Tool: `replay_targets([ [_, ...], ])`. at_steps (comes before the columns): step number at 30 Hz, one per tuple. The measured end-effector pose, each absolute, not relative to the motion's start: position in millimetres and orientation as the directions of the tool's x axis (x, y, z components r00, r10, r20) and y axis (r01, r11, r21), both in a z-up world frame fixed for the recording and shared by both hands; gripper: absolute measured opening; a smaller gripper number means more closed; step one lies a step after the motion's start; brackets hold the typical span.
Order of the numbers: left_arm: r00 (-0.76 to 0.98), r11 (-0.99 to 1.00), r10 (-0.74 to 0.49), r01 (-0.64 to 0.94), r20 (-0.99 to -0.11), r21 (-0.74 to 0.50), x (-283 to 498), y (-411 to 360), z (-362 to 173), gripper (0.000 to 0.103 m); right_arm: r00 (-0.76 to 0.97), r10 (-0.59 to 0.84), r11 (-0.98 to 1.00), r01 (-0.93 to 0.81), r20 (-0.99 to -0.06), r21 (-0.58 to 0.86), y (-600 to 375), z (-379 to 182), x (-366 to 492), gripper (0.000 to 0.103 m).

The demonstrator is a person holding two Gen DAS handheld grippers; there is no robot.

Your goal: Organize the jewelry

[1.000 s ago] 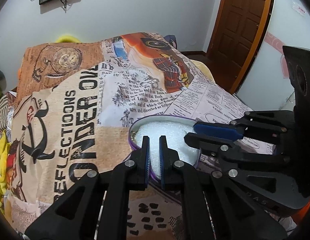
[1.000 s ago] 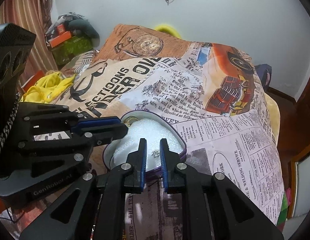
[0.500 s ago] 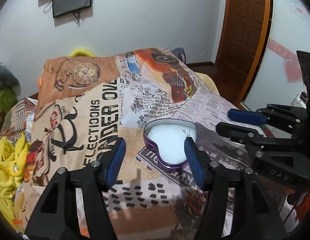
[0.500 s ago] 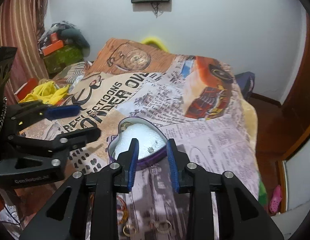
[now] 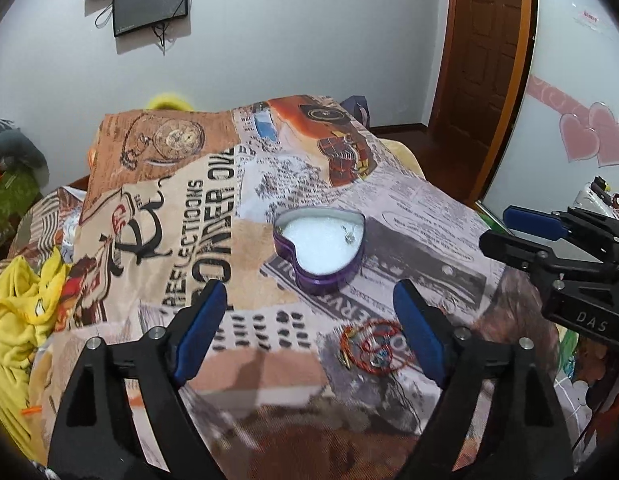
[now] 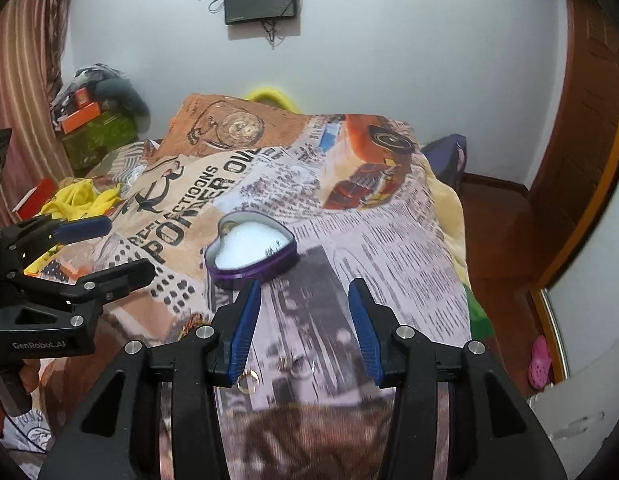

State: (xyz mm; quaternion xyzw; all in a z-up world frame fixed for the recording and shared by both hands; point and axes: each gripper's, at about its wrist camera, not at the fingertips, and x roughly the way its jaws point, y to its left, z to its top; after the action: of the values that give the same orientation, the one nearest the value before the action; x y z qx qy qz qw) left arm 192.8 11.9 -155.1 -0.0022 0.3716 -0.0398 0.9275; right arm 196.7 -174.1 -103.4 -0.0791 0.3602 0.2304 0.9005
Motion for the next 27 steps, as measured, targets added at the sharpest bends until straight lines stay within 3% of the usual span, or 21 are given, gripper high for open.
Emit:
replay_targets([
  [12,0.664,0.996,-0.020,0.081,-0.747,0.045,178.3,-6.8,-188.4,0.087,0.617,0.323,0.902,-0.431,-0.717,0.036,-192.8,-123.6,179.7,0.042],
  [19,0.607,0.994,-0.047,0.106,-0.793,0.022,183.8,-11.9,-210.0,0.087,0.591,0.321,0.903,-0.427,-0.740,0.051,-195.6,-138.5,174.7,0.042],
  [21,0.590,0.994,-0.073,0.109,-0.804,-0.011,187.0,-10.4,-213.8,0.082,0.583,0.323,0.902,-0.427,-0.745,0.058,-195.7,-141.7,174.3,0.042],
  [23,0.569,0.993,-0.094,0.116,-0.817,-0.034,190.7,-10.1,-218.1,0.071,0.574,0.325,0.901,-0.429,-0.751,0.062,-195.1,-145.2,174.1,0.042],
  [27,0.547,0.990,-0.112,0.131,-0.830,-0.047,195.7,-11.9,-223.3,0.063,0.555,0.338,0.897,-0.435,-0.761,0.081,-193.5,-151.2,175.8,0.042],
])
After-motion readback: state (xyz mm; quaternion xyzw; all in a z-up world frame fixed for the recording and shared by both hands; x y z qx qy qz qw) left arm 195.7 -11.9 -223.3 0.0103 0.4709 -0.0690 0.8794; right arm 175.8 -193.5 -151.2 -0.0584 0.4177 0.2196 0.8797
